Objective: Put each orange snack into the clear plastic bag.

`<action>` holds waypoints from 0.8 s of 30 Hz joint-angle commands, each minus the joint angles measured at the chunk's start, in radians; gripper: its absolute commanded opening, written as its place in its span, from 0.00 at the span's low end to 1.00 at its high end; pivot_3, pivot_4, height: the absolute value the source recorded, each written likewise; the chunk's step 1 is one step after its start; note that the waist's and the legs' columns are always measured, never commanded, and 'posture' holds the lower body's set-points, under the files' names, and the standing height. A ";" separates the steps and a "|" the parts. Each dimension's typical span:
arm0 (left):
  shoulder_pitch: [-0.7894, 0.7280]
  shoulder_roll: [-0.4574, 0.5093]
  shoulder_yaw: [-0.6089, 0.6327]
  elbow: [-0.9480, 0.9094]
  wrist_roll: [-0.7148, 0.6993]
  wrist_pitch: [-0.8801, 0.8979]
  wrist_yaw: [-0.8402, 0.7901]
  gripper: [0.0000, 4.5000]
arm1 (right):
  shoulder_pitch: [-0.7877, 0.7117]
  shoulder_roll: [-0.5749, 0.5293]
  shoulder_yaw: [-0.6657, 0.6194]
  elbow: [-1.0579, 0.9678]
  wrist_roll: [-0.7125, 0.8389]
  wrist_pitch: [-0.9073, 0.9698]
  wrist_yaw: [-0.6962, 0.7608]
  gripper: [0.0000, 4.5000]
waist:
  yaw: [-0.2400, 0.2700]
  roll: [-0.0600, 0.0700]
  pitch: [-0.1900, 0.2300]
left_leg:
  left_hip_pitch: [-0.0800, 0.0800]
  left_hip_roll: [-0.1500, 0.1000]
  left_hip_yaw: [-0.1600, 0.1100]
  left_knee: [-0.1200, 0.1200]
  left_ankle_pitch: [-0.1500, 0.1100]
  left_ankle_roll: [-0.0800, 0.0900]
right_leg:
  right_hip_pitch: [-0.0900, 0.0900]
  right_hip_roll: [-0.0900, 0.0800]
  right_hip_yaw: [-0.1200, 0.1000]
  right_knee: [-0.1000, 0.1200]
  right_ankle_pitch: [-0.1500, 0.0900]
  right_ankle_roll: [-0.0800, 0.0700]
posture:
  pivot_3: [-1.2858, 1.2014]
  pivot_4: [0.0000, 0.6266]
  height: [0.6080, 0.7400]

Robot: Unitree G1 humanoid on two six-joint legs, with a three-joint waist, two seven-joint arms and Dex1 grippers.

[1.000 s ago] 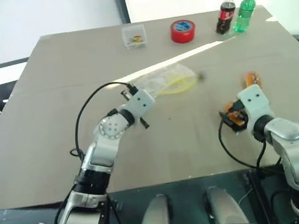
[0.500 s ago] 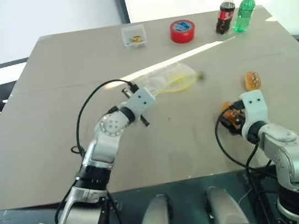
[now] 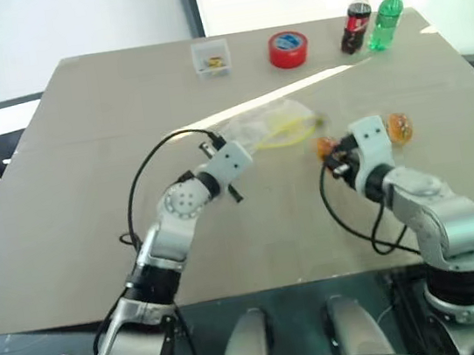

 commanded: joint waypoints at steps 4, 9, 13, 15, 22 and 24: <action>0.022 -0.011 -0.020 -0.102 0.007 0.017 -0.007 0.00 | -0.068 0.000 -0.018 0.056 0.061 -0.026 -0.001 0.27 | -0.001 0.000 0.000 | 0.000 0.000 0.000 0.000 0.000 0.000 | 0.000 0.000 0.000 0.000 0.000 0.000 | 0.52 0.24 1.00; 0.025 -0.025 -0.020 -0.125 0.007 0.046 0.000 0.00 | -0.071 -0.020 0.006 0.085 0.077 -0.041 0.001 0.27 | -0.001 0.000 0.000 | 0.000 0.000 0.000 0.000 0.000 0.000 | 0.000 0.000 0.000 0.000 0.000 0.000 | 0.52 0.24 1.00; 0.030 -0.036 -0.024 -0.140 0.003 0.046 0.003 0.00 | -0.071 -0.025 0.011 0.093 0.090 -0.044 -0.003 0.27 | -0.002 0.000 0.000 | 0.000 0.000 0.000 0.000 0.000 0.000 | 0.000 0.000 0.000 0.000 0.000 0.000 | 0.52 0.24 1.00; 0.034 -0.040 -0.031 -0.148 -0.004 0.032 -0.007 0.00 | -0.078 -0.017 0.003 0.106 0.102 -0.042 -0.007 0.27 | -0.002 0.000 0.000 | 0.000 0.000 0.000 0.000 0.000 0.000 | 0.000 0.000 0.000 0.000 0.000 0.000 | 0.52 0.24 1.00; 0.044 -0.004 -0.068 -0.157 -0.010 -0.084 -0.073 0.00 | -0.153 -0.016 -0.047 0.194 0.162 0.021 -0.002 0.27 | -0.004 0.000 0.000 | 0.000 0.000 0.001 0.000 0.000 0.000 | 0.000 0.000 0.001 0.000 0.000 0.000 | 0.52 0.24 1.00; 0.044 0.011 -0.070 -0.147 -0.008 -0.110 -0.086 0.00 | -0.200 -0.008 -0.098 0.235 0.192 0.081 -0.010 0.27 | -0.003 0.000 0.000 | 0.000 0.000 0.001 0.000 0.000 0.000 | 0.000 0.000 0.001 0.000 0.000 0.000 | 0.52 0.24 1.00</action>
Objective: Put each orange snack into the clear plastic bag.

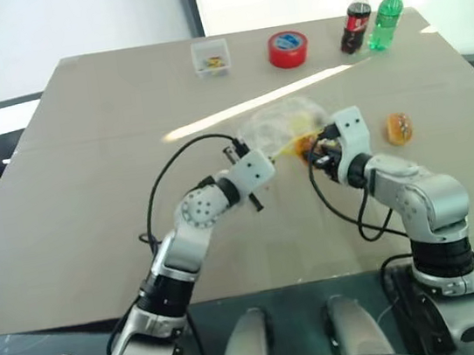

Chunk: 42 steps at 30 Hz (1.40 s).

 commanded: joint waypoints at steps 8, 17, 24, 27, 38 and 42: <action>-0.005 0.056 -0.001 0.005 -0.010 -0.126 -0.046 0.00 | -0.210 0.000 -0.271 0.226 0.166 0.105 0.000 0.27 | 0.001 0.000 0.000 | 0.000 0.000 0.000 -0.001 0.000 0.000 | 0.000 0.000 0.000 0.000 0.000 0.000 | 0.52 0.24 1.00; -0.018 0.042 0.002 0.023 -0.028 -0.168 -0.054 0.00 | -0.227 0.107 -0.283 0.273 0.222 0.113 -0.061 0.27 | -0.003 0.001 0.000 | 0.000 0.000 0.003 -0.002 0.000 0.000 | -0.002 0.000 0.002 0.001 0.000 0.000 | 0.52 0.24 1.00; -0.018 0.026 -0.002 0.020 -0.043 -0.195 -0.060 0.00 | -0.236 0.129 -0.234 0.342 0.199 0.004 -0.089 0.27 | -0.001 0.001 0.000 | 0.000 0.000 0.003 -0.002 0.000 0.000 | -0.002 0.000 0.002 0.001 0.000 0.000 | 0.52 0.24 1.00; -0.021 0.022 0.002 0.025 -0.037 -0.197 -0.052 0.00 | -0.218 0.096 -0.163 0.349 0.174 -0.050 -0.066 0.48 | -0.002 0.001 0.000 | 0.000 0.000 0.003 -0.002 0.000 0.000 | -0.003 0.000 0.002 0.001 0.000 0.000 | 0.52 0.24 1.00; -0.026 -0.025 0.034 0.065 -0.032 -0.110 0.013 0.00 | -0.153 -0.042 -0.032 0.253 0.178 -0.088 0.034 0.99 | -0.002 0.001 0.000 | 0.000 0.000 0.003 -0.002 0.000 0.000 | -0.002 0.000 0.002 0.001 0.000 0.000 | 0.52 0.24 1.00; -0.028 -0.037 0.038 0.068 -0.024 -0.086 0.025 0.00 | -0.093 -0.174 0.017 0.137 0.210 -0.045 0.134 0.99 | 0.003 0.001 0.000 | -0.001 0.000 0.003 -0.002 0.000 0.000 | -0.002 0.000 0.002 0.000 0.000 0.000 | 0.52 0.24 1.00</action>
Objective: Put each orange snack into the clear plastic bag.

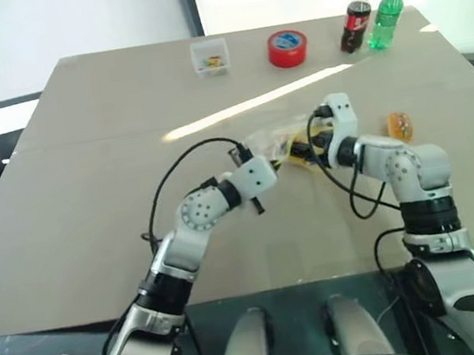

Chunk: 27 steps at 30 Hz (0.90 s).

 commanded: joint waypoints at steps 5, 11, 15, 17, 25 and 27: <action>-0.007 -0.010 0.010 -0.022 -0.001 0.021 0.023 0.00 | 0.106 -0.279 0.059 -0.266 0.073 -0.015 0.224 0.99 | 0.001 0.000 0.000 | -0.001 0.000 0.000 0.000 0.000 0.000 | 0.000 0.000 0.000 -0.001 0.000 0.000 | 0.52 0.24 1.00; 0.005 -0.015 0.005 -0.026 0.000 0.026 0.026 0.00 | 0.158 -0.423 -0.069 -0.270 0.066 -0.129 0.268 0.99 | 0.000 0.000 0.000 | -0.001 0.000 0.001 0.000 0.000 0.000 | 0.001 0.000 -0.001 -0.001 0.000 0.000 | 0.52 0.24 1.00; 0.003 -0.026 -0.002 -0.022 -0.001 0.029 0.025 0.00 | 0.145 -0.436 -0.105 -0.134 -0.035 -0.193 0.142 0.99 | 0.005 -0.001 0.000 | 0.000 0.000 0.002 0.001 0.000 0.000 | 0.003 0.000 -0.002 -0.002 0.000 0.000 | 0.52 0.24 1.00; 0.000 -0.034 -0.008 -0.018 -0.001 0.029 0.023 0.00 | 0.136 -0.421 -0.095 -0.069 -0.092 -0.224 0.074 0.99 | 0.005 -0.001 0.000 | 0.000 0.000 0.002 0.001 0.000 0.000 | 0.003 0.000 -0.001 -0.003 0.000 0.000 | 0.52 0.24 1.00; 0.001 -0.039 -0.027 -0.025 0.002 0.029 0.006 0.00 | 0.084 -0.358 -0.069 0.124 -0.222 -0.331 -0.059 0.99 | 0.003 0.000 0.000 | 0.000 0.000 0.003 0.001 0.000 0.000 | 0.003 0.000 -0.001 -0.002 0.000 0.000 | 0.52 0.24 1.00; 0.004 -0.035 -0.025 -0.029 0.003 0.032 0.007 0.00 | 0.062 -0.340 -0.071 0.179 -0.247 -0.359 -0.089 0.99 | 0.003 0.000 0.000 | 0.000 0.000 0.003 0.001 0.000 0.000 | 0.003 0.000 -0.001 -0.002 0.000 0.000 | 0.52 0.24 1.00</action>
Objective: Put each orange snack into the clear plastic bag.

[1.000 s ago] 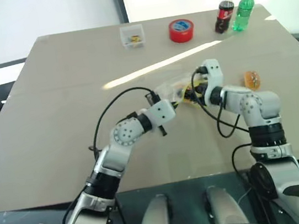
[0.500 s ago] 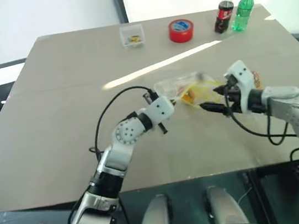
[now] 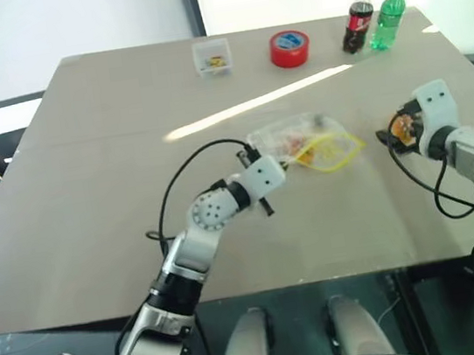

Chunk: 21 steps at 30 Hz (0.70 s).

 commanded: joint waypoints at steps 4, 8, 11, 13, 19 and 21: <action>0.002 0.010 0.011 -0.036 0.000 0.002 0.005 0.00 | -0.060 0.032 -0.014 0.109 -0.055 -0.077 -0.059 0.99 | 0.001 0.000 0.000 | 0.000 0.000 0.000 0.000 0.000 0.000 | 0.000 0.000 0.000 0.000 0.000 0.000 | 0.52 0.24 1.00; 0.005 0.014 0.010 -0.043 0.000 0.007 0.008 0.00 | -0.097 0.066 -0.067 0.196 -0.049 -0.064 -0.113 0.99 | 0.001 0.000 0.000 | 0.000 0.000 0.000 0.000 0.000 0.000 | 0.000 0.000 0.000 0.000 0.000 0.000 | 0.52 0.24 1.00; 0.008 0.016 0.011 -0.048 0.001 0.012 0.010 0.00 | -0.123 0.085 -0.113 0.256 -0.029 -0.058 -0.150 0.99 | 0.001 0.000 0.000 | 0.000 0.000 0.000 0.000 0.000 0.000 | 0.000 0.000 0.000 0.000 0.000 0.000 | 0.52 0.24 1.00; 0.015 0.018 0.011 -0.055 0.002 0.014 0.011 0.00 | -0.135 0.094 -0.134 0.275 -0.017 -0.048 -0.156 0.99 | 0.001 0.000 0.000 | 0.000 0.000 0.000 0.000 0.000 0.000 | 0.000 0.000 0.000 0.000 0.000 0.000 | 0.52 0.24 1.00; 0.024 0.022 0.011 -0.062 0.003 0.015 0.010 0.00 | -0.125 0.097 -0.119 0.257 -0.013 -0.042 -0.127 0.72 | -0.002 0.000 0.000 | 0.000 0.000 0.000 0.000 0.000 0.000 | 0.000 0.000 0.000 0.000 0.000 0.000 | 0.52 0.24 1.00; 0.024 0.022 0.011 -0.062 0.003 0.016 0.010 0.00 | -0.117 0.098 -0.115 0.243 -0.011 -0.034 -0.121 0.49 | -0.002 0.000 0.000 | 0.000 0.000 0.001 0.000 0.000 0.000 | 0.000 0.000 0.000 0.000 0.000 0.000 | 0.52 0.24 1.00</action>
